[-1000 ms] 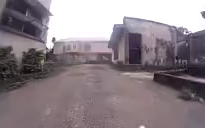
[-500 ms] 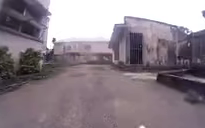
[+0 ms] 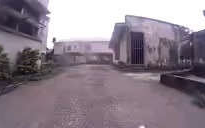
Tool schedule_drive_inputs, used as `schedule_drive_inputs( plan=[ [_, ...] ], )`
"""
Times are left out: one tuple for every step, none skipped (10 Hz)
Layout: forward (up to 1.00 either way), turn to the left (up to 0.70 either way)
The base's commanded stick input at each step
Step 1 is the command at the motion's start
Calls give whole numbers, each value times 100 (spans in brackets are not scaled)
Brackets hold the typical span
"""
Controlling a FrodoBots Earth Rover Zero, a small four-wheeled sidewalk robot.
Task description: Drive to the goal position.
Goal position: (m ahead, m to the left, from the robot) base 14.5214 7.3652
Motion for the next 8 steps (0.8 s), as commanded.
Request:
schedule_drive_inputs(
  plan=[
    [30,0],
    [30,0],
    [30,0],
    [30,0],
    [30,0],
    [30,0],
    [30,0],
    [30,0]
  ],
)
